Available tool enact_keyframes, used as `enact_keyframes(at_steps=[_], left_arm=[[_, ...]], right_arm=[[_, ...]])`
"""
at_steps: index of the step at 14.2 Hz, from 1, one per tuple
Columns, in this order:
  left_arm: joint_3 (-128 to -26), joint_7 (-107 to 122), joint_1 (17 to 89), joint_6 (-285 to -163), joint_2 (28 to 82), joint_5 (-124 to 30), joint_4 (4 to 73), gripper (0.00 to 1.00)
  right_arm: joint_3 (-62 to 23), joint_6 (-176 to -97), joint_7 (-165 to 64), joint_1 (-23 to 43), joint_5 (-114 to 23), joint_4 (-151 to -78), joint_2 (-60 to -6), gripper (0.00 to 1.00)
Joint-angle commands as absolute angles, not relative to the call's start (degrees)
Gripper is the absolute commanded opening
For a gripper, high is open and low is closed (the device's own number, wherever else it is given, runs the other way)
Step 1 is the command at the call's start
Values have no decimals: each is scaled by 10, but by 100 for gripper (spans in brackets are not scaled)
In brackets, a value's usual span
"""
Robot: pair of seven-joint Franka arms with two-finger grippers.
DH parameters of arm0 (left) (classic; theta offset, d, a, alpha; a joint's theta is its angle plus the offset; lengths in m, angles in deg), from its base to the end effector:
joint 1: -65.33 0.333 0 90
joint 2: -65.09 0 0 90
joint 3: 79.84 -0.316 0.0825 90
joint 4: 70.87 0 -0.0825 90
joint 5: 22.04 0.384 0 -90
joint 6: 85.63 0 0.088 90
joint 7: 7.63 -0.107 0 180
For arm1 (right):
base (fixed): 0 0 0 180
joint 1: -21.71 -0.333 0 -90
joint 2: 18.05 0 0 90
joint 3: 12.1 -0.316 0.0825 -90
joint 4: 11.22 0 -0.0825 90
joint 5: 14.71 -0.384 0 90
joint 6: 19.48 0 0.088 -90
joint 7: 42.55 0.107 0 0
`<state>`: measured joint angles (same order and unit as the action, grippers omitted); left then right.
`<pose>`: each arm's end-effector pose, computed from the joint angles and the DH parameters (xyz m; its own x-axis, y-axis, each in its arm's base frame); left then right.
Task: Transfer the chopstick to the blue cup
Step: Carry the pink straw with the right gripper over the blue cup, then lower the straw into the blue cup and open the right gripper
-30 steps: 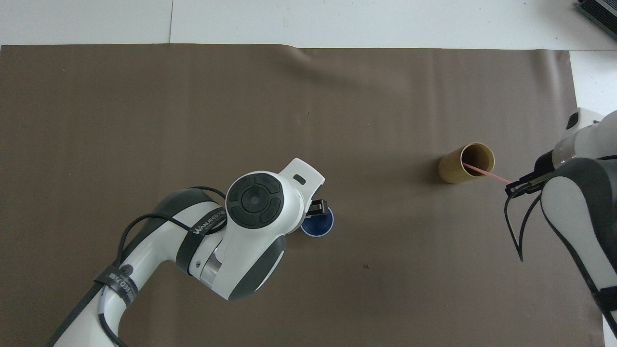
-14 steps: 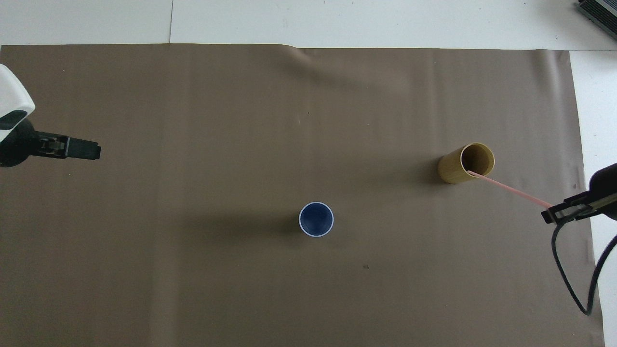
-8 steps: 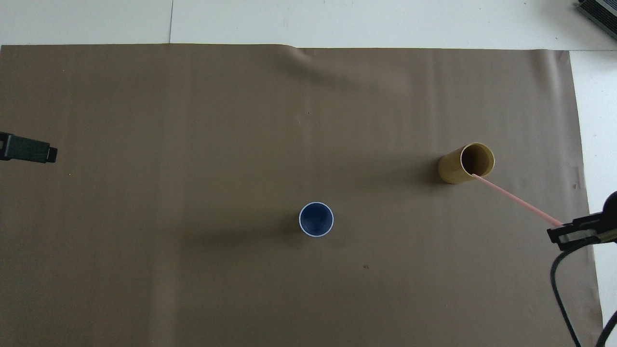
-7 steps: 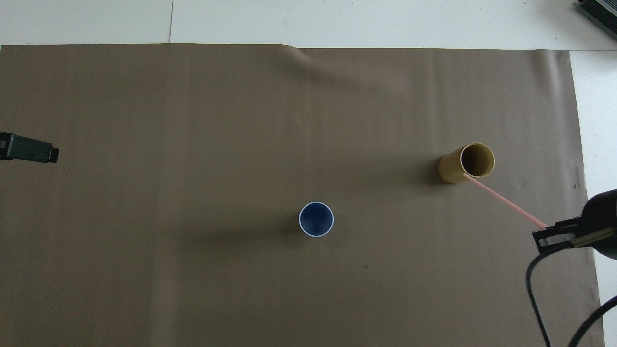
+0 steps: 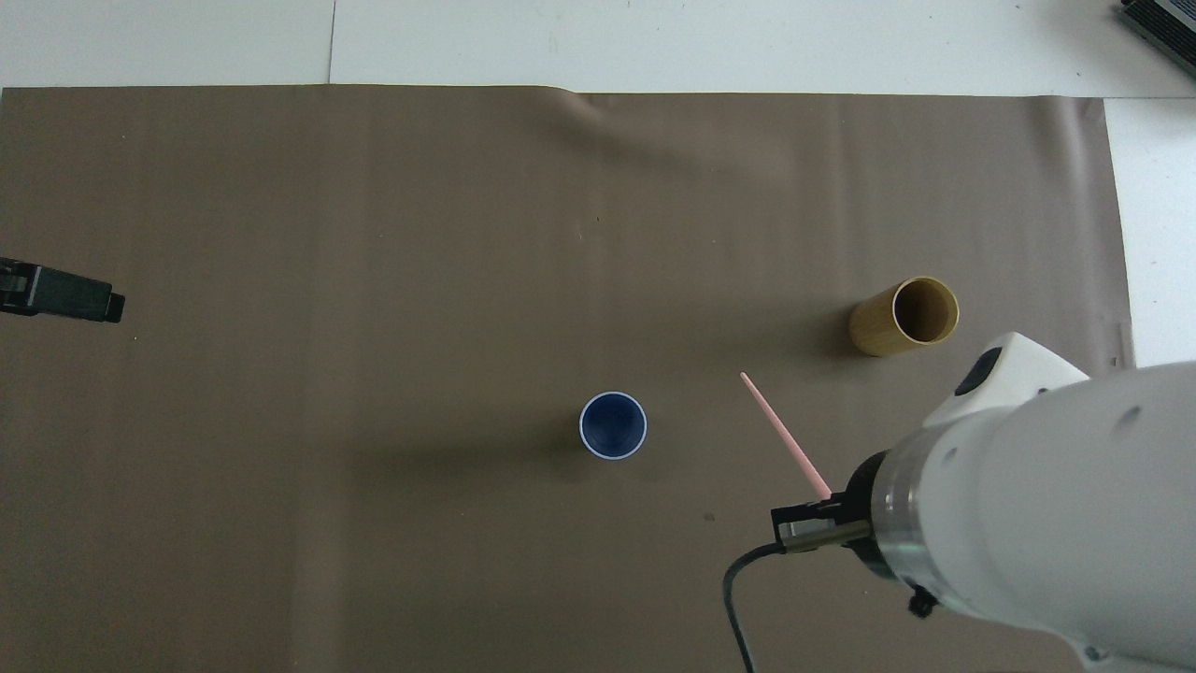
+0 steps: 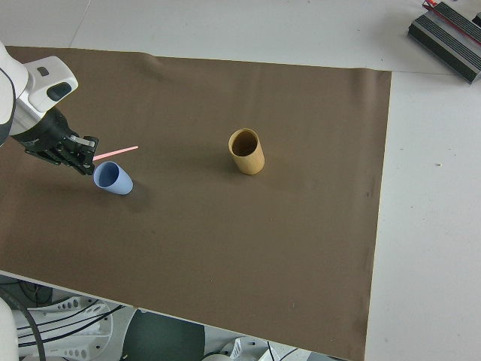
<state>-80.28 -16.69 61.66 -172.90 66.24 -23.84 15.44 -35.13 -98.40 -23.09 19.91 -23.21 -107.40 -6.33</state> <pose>0.5426 -0.0341 0.6616 0.9759 -0.2142 0.0413 -0.2153 -0.9762 0.0253 0.4129 0.2353 0.6548 0.9864 0.1027 -0.1285 0.1001 -0.9946 -0.0270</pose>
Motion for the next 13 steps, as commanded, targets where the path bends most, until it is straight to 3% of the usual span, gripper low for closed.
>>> enact_keyframes(at_steps=[1, 4, 13], left_arm=[[-799, -171, 623, -1717, 666, -231, 152, 100], [-799, -171, 622, -1717, 666, -231, 152, 100], [-799, -171, 622, -1717, 666, -231, 152, 100]], right_arm=[[-350, -1000, -168, 158, -253, -1076, -86, 0], [-350, -1024, -117, 107, -258, -1077, -114, 0], [-350, -1081, -62, 50, -276, -1108, -173, 0]])
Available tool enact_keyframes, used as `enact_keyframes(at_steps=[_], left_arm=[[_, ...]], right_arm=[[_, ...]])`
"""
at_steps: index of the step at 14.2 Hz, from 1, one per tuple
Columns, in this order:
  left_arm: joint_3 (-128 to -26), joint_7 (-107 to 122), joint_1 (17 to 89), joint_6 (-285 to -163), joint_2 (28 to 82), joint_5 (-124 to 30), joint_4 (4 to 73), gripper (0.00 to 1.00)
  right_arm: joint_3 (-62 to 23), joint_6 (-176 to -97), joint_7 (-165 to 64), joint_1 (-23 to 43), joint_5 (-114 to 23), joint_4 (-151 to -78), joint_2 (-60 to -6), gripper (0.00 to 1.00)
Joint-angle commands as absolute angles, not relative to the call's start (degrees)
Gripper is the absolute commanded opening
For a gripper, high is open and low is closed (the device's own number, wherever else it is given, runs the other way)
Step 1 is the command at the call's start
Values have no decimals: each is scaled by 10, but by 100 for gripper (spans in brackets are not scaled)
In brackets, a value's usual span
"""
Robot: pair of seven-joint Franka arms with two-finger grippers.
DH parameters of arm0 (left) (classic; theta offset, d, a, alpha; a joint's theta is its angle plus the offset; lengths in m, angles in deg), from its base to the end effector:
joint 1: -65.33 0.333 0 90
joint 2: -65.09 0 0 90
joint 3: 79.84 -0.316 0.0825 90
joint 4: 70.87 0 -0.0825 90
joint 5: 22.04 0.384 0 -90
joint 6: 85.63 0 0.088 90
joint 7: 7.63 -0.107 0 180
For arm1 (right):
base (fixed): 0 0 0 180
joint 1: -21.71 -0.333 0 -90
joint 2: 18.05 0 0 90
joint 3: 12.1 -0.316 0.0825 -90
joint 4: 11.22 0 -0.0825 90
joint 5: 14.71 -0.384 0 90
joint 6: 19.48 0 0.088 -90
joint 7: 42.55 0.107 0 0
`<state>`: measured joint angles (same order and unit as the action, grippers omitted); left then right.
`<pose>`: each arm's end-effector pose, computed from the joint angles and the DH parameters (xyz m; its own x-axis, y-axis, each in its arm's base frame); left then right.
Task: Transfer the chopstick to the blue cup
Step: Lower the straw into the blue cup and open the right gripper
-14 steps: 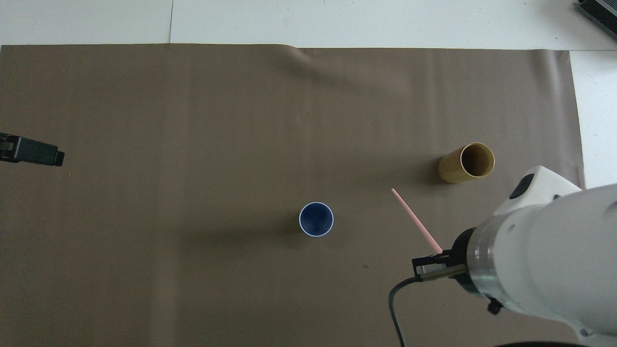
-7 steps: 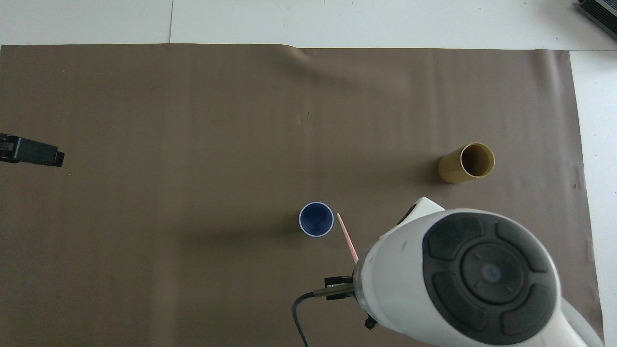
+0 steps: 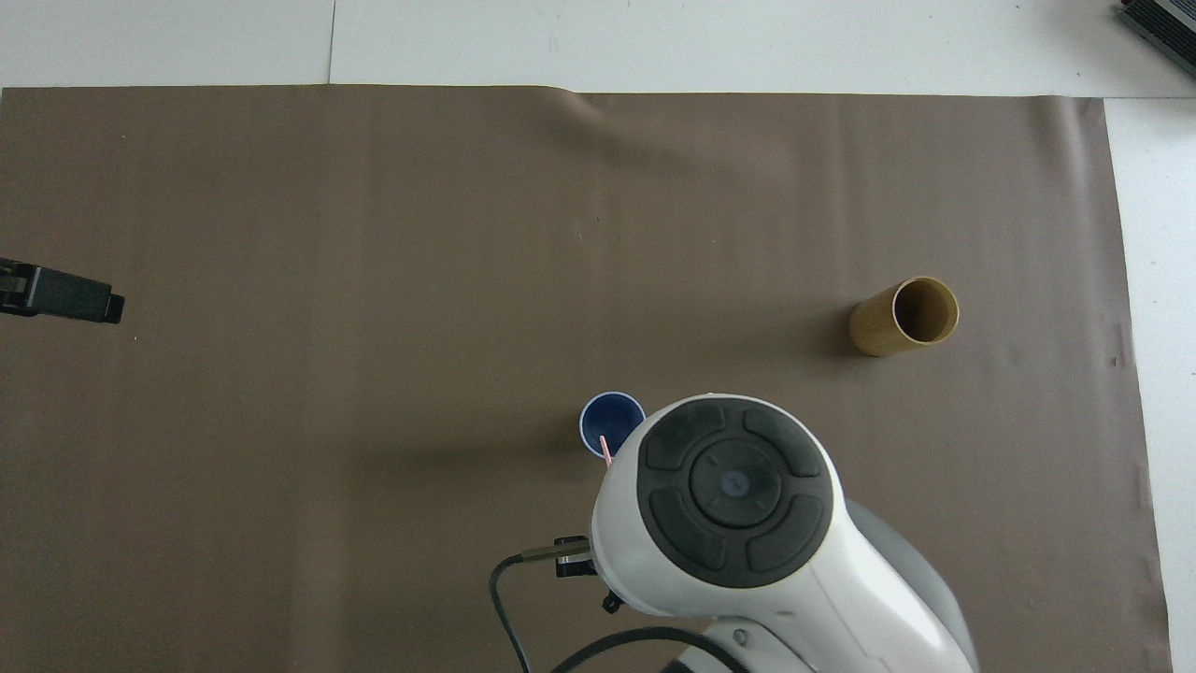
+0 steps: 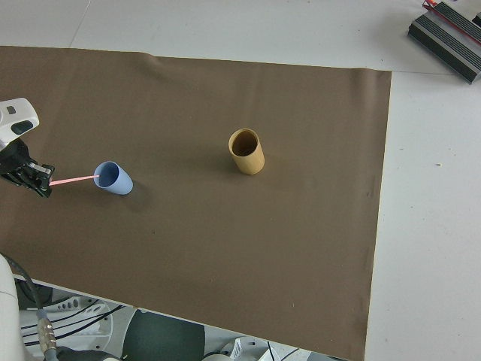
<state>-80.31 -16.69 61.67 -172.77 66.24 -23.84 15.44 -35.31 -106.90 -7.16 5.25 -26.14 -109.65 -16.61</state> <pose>0.5424 -0.0337 0.6614 0.9761 -0.2136 0.0391 -0.2147 -0.9764 0.0256 0.3967 0.3605 0.5669 0.9670 0.0706 -0.2448 0.0588 -0.9967 -0.0554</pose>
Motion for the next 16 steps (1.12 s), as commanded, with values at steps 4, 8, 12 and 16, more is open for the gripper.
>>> enact_keyframes(at_steps=[4, 8, 12, 16], left_arm=[[-799, -171, 622, -1717, 666, -231, 152, 100], [-799, -171, 622, -1717, 666, -231, 152, 100], [-799, -171, 622, -1717, 666, -231, 152, 100], [-799, -171, 622, -1717, 666, -231, 152, 100]], right_arm=[[-350, -1094, -68, 66, -275, -1111, -179, 0], [-350, -1137, -68, 68, -275, -1140, -192, 0], [-350, -1167, -72, 81, -275, -1166, -197, 0], [-350, -1176, -70, 81, -275, -1169, -208, 0]])
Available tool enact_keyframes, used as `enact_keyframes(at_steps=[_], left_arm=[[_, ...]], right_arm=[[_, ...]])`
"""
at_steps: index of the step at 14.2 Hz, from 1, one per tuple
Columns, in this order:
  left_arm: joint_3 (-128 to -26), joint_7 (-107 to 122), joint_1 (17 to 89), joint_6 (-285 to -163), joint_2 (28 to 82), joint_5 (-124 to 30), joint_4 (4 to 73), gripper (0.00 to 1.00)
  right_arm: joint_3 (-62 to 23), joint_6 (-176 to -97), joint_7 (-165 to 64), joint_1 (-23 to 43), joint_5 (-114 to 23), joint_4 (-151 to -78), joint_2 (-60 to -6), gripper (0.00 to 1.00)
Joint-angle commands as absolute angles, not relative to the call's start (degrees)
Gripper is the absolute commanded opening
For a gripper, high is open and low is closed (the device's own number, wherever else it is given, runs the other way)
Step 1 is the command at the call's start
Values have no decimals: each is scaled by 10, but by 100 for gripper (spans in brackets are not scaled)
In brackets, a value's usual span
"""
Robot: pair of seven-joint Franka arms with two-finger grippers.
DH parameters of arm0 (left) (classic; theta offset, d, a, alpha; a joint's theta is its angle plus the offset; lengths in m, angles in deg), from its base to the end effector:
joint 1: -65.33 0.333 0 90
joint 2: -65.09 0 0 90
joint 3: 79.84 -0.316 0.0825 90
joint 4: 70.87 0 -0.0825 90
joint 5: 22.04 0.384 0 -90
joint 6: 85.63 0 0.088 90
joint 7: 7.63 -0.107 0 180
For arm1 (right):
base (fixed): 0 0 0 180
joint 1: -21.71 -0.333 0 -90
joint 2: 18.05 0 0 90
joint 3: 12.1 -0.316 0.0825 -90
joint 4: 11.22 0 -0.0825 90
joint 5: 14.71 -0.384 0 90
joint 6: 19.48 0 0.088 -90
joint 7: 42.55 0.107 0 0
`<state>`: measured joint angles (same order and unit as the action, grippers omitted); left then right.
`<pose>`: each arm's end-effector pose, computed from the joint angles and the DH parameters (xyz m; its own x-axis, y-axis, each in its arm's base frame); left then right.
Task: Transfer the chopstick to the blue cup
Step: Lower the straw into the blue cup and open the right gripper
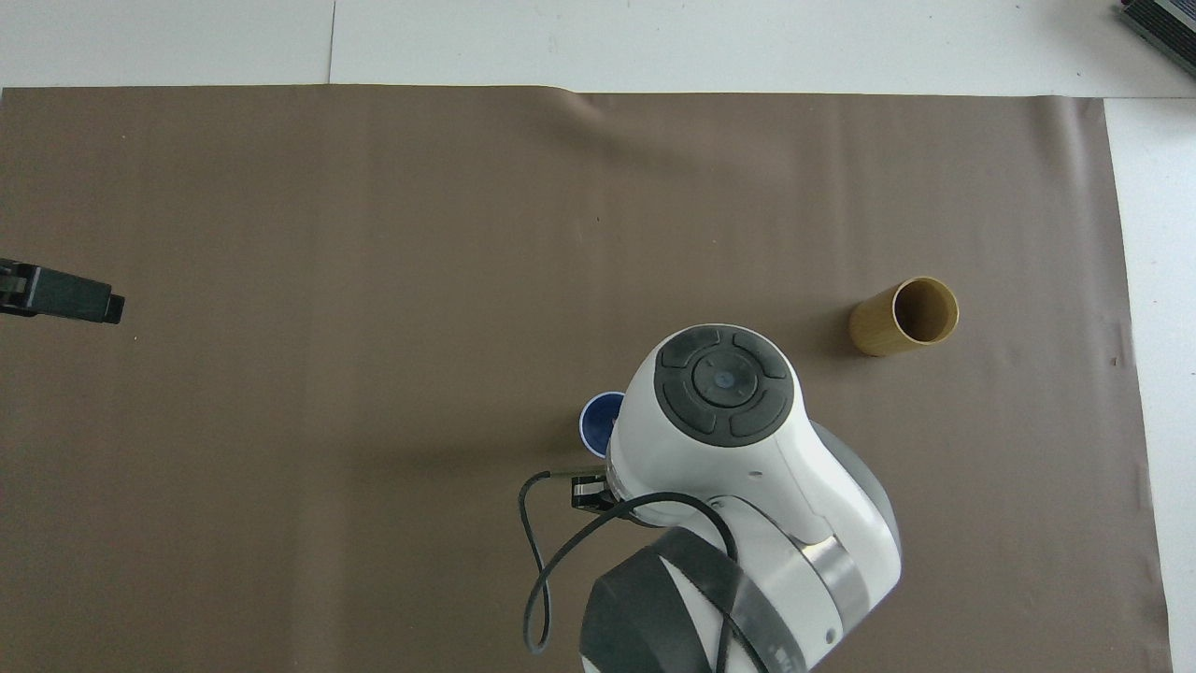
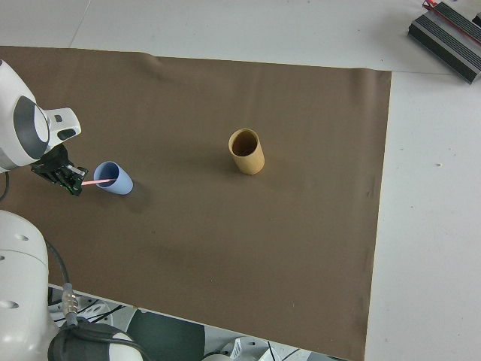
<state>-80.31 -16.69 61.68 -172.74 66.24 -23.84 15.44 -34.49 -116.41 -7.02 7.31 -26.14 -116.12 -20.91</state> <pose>0.5424 -0.0336 0.6613 0.9762 -0.2134 0.0386 -0.2145 -0.9764 0.0257 0.4353 0.3452 0.4885 0.9620 -0.0102 -0.2727 -0.0277 -0.9978 -0.0603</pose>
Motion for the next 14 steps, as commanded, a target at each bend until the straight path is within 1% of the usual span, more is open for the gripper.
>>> enact_keyframes(at_steps=[1, 2, 3, 5, 6, 9, 11, 14], left_arm=[[-799, -171, 622, -1717, 666, -231, 152, 100], [-799, -171, 622, -1717, 666, -231, 152, 100], [-799, -171, 623, -1717, 666, -231, 152, 100], [-799, -171, 623, -1717, 666, -231, 152, 100], [-799, -171, 622, -1717, 666, -231, 152, 100], [-799, -171, 622, -1717, 666, -231, 152, 100], [-799, -171, 622, -1717, 666, -231, 152, 100], [-799, -171, 622, -1717, 666, -231, 152, 100]], right_arm=[[-350, -1181, -69, 81, -275, -1171, -208, 0], [-350, -1188, -67, 81, -277, -1173, -208, 7], [-350, -1191, -67, 82, -282, -1173, -209, 24], [-350, -1190, -65, 82, -282, -1171, -209, 73], [-350, -1188, -65, 82, -282, -1168, -210, 100], [-350, -1177, -65, 83, -275, -1148, -214, 100], [-343, -1164, -66, 84, -269, -1134, -207, 100], [-341, -1162, -73, 114, -240, -1109, -188, 100]])
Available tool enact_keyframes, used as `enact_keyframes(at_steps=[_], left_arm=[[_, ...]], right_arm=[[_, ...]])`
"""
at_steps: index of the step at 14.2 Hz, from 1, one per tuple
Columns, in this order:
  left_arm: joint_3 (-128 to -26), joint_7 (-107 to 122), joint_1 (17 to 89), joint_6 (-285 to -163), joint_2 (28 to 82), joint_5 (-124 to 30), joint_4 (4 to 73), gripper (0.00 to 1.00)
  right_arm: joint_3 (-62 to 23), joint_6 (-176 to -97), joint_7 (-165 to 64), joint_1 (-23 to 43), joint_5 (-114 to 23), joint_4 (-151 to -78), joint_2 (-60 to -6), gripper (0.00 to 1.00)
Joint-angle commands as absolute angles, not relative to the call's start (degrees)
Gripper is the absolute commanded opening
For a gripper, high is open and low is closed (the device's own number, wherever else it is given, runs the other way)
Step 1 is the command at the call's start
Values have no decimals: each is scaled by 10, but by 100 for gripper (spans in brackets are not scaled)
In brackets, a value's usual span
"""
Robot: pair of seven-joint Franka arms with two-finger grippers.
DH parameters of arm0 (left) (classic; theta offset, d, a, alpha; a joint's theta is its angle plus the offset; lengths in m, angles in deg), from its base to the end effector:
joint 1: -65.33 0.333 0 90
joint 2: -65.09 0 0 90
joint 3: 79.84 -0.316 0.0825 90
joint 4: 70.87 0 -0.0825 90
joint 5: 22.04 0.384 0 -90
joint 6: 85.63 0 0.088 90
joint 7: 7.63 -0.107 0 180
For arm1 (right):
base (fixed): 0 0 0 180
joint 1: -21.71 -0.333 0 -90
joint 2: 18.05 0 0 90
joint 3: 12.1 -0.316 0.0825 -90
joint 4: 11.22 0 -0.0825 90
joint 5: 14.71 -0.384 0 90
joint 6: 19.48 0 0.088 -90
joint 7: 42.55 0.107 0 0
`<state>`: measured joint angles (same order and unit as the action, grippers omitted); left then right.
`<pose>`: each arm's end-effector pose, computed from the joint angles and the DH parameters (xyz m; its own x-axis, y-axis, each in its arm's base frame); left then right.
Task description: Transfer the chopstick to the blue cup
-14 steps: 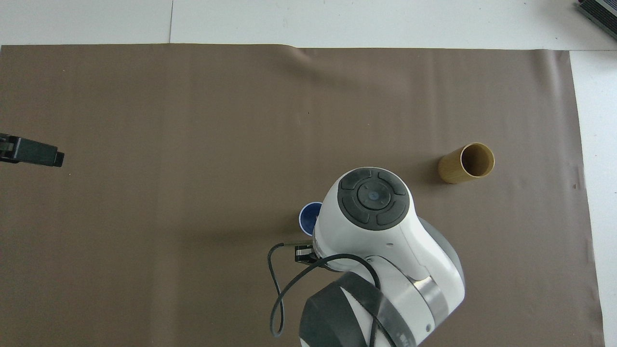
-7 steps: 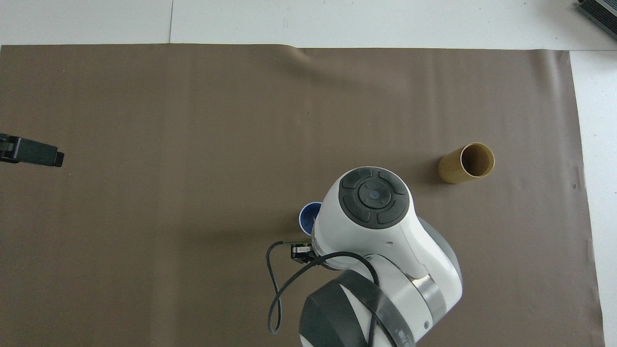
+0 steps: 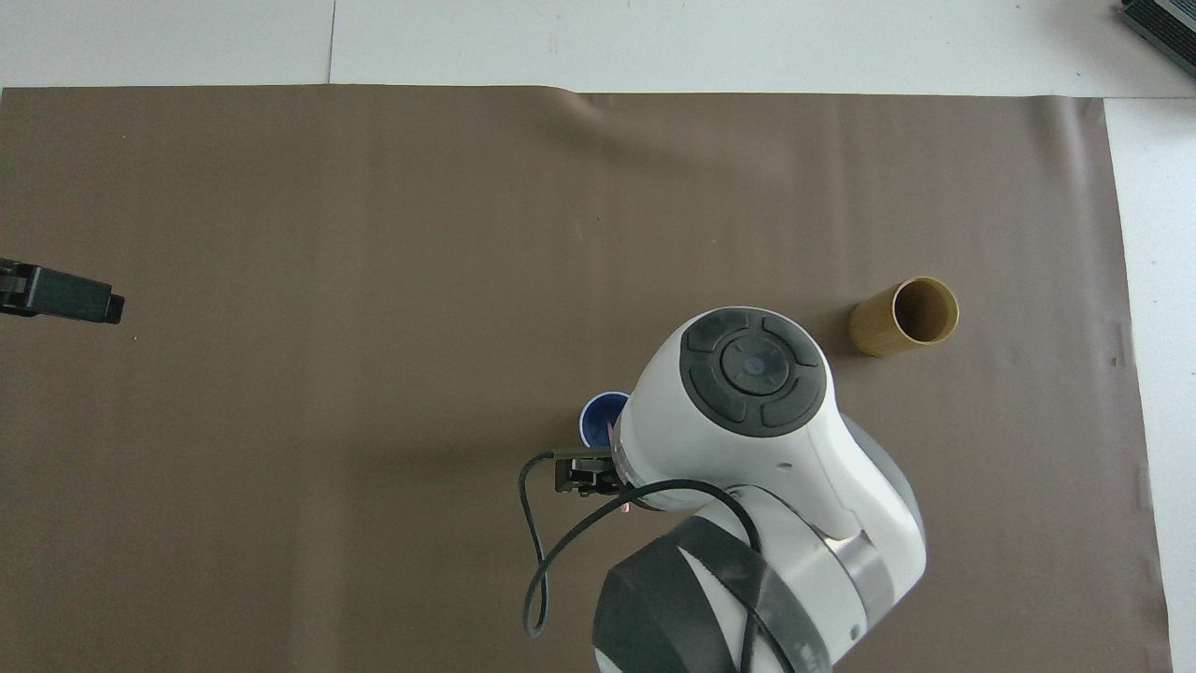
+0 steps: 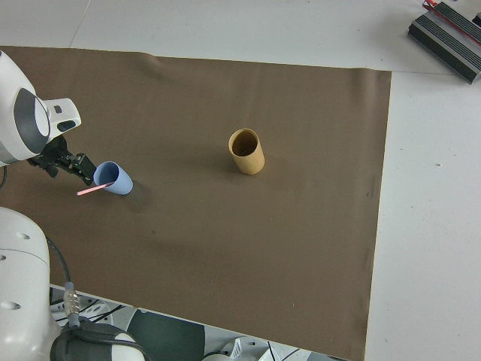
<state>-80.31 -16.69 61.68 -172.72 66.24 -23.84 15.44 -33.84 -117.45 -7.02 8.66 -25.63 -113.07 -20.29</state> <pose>0.5423 -0.0336 0.6613 0.9762 -0.2134 0.0382 -0.2145 -0.9764 0.0258 0.4541 0.3337 0.5197 0.9787 -0.0376 -0.2019 -0.0587 -0.9933 -0.0992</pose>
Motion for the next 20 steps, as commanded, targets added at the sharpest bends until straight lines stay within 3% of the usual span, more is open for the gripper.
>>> enact_keyframes(at_steps=[1, 5, 12, 20], left_arm=[[-799, -171, 622, -1717, 666, -231, 152, 100], [-799, -171, 622, -1717, 666, -231, 152, 100], [-799, -171, 622, -1717, 666, -231, 152, 100], [-799, -170, 623, -1717, 666, -231, 152, 100]], right_arm=[[-341, -1161, -75, 131, -234, -1099, -182, 100], [-340, -1163, -114, 163, -141, -1090, -159, 100], [-328, -1098, -117, 208, -132, -972, -153, 100], [-296, -1061, -148, 227, -138, -954, -122, 100]])
